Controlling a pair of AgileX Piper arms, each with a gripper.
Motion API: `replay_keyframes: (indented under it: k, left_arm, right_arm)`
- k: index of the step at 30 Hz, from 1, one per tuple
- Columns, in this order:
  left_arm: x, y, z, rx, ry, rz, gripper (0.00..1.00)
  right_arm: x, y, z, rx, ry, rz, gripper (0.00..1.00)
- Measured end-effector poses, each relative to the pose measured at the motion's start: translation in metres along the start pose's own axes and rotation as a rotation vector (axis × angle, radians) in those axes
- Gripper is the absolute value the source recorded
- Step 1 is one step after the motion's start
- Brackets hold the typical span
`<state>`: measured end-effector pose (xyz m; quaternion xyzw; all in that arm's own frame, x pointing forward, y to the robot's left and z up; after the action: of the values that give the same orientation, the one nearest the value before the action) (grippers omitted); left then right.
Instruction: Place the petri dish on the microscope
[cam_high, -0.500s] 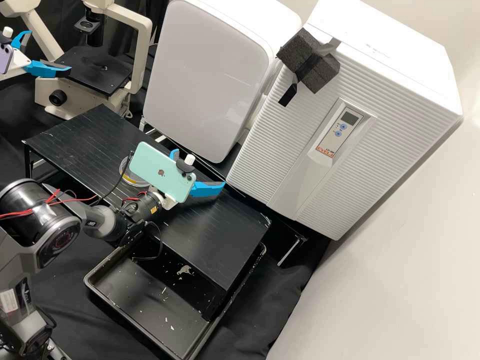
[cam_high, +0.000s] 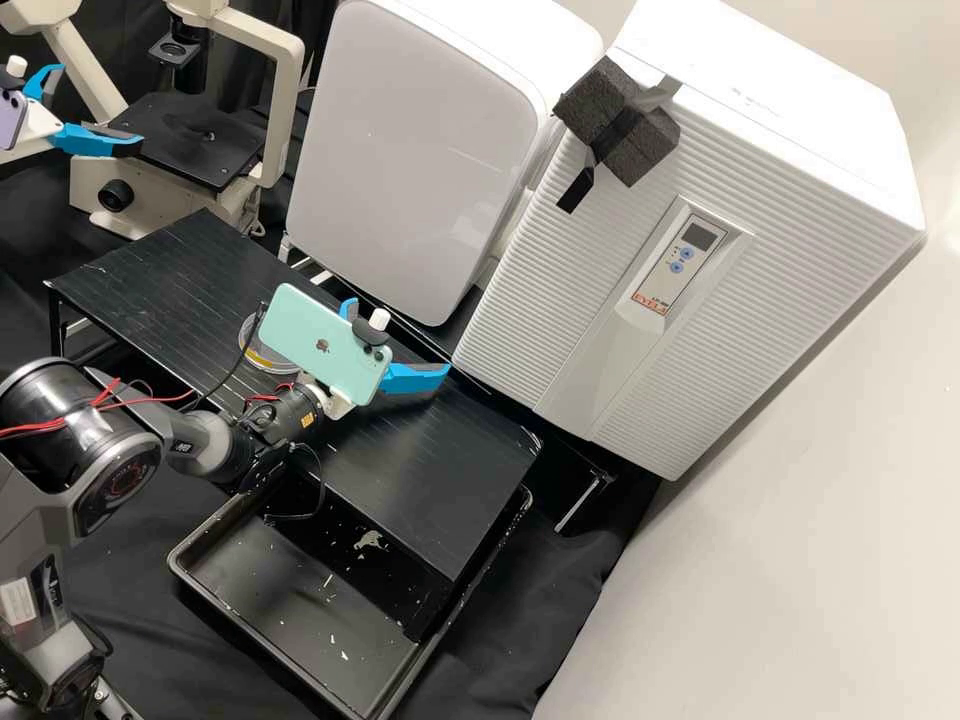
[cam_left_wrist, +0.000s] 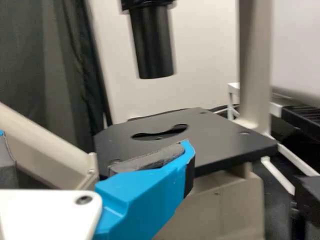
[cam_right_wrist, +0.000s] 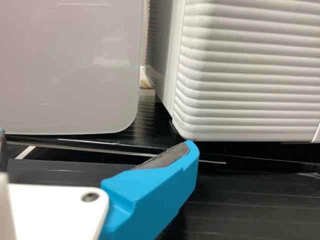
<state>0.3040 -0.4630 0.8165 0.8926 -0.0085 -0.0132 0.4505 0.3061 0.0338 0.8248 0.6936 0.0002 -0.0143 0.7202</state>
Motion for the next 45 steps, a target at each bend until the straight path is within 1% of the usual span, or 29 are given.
replay_keyframes:
  k: [3, 4, 5, 6, 7, 9, 12, 13, 14, 16, 19, 22, 26, 28, 29, 31, 33, 42, 45]
  left_arm:
    - [-0.008, 0.001, 0.014, 0.002, -0.05, -0.001, 1.0]
    - [-0.011, 0.004, 0.02, 0.002, -0.073, 0.008, 1.0]
    - [-0.014, 0.004, 0.026, 0.005, -0.096, 0.008, 1.0]
    - [-0.018, 0.007, 0.034, 0.004, -0.125, 0.018, 1.0]
    - [-0.022, 0.007, 0.04, 0.009, -0.156, 0.018, 1.0]
    - [-0.028, 0.011, 0.054, 0.007, -0.227, 0.026, 1.0]
    - [-0.036, 0.013, 0.074, -0.041, -0.344, 0.024, 1.0]
    - [-0.038, 0.014, 0.08, -0.049, -0.39, 0.027, 1.0]
    - [-0.041, 0.015, 0.088, -0.069, -0.447, 0.024, 1.0]
    - [-0.044, 0.016, 0.102, -0.075, -0.54, 0.016, 1.0]
    - [-0.044, 0.019, 0.122, -0.055, -0.648, 0.012, 1.0]
    - [-0.042, 0.017, 0.137, -0.025, -0.719, 0.008, 1.0]
    - [-0.037, 0.015, 0.148, -0.016, -0.75, 0.007, 1.0]
    - [-0.035, 0.012, 0.152, -0.002, -0.75, 0.008, 1.0]
    - [-0.035, 0.01, 0.154, 0.009, -0.739, 0.012, 1.0]
    - [-0.035, 0.009, 0.157, 0.034, -0.726, 0.025, 1.0]
    - [-0.035, 0.008, 0.158, 0.041, -0.719, 0.03, 1.0]
    - [-0.037, 0.009, 0.16, 0.031, -0.729, 0.041, 1.0]
    - [-0.039, 0.007, 0.16, 0.029, -0.741, 0.04, 1.0]
  right_arm:
    - [0.0, 0.0, 0.0, 0.0, 0.0, 0.0, 1.0]
    - [0.0, 0.0, 0.0, 0.0, 0.0, 0.0, 1.0]
    - [0.0, 0.0, 0.0, 0.0, 0.0, 0.0, 1.0]
    - [0.0, 0.0, 0.0, 0.0, 0.0, 0.0, 1.0]
    - [0.0, 0.0, 0.0, 0.0, 0.0, 0.0, 1.0]
    - [0.0, 0.0, 0.0, 0.0, 0.0, 0.0, 1.0]
    - [0.0, 0.0, 0.0, 0.0, 0.0, 0.0, 1.0]
    - [0.0, 0.0, 0.0, 0.0, 0.0, 0.0, 1.0]
    - [0.0, 0.0, 0.0, 0.0, 0.0, 0.0, 1.0]
    - [0.0, 0.0, 0.0, 0.0, 0.0, 0.0, 1.0]
    - [0.0, 0.0, 0.0, 0.0, 0.0, 0.0, 1.0]
    - [0.0, 0.0, 0.0, 0.0, 0.0, 0.0, 1.0]
    - [0.0, 0.0, 0.0, 0.0, 0.0, 0.0, 1.0]
    - [0.0, 0.0, 0.0, 0.0, 0.0, 0.0, 1.0]
    - [0.0, 0.0, 0.0, 0.0, 0.0, 0.0, 1.0]
    - [0.0, 0.0, 0.0, 0.0, 0.0, 0.0, 1.0]
    - [0.0, 0.0, 0.0, 0.0, 0.0, 0.0, 1.0]
    - [0.0, 0.0, 0.0, 0.0, 0.0, 0.0, 1.0]
    - [0.0, 0.0, 0.0, 0.0, 0.0, 0.0, 1.0]
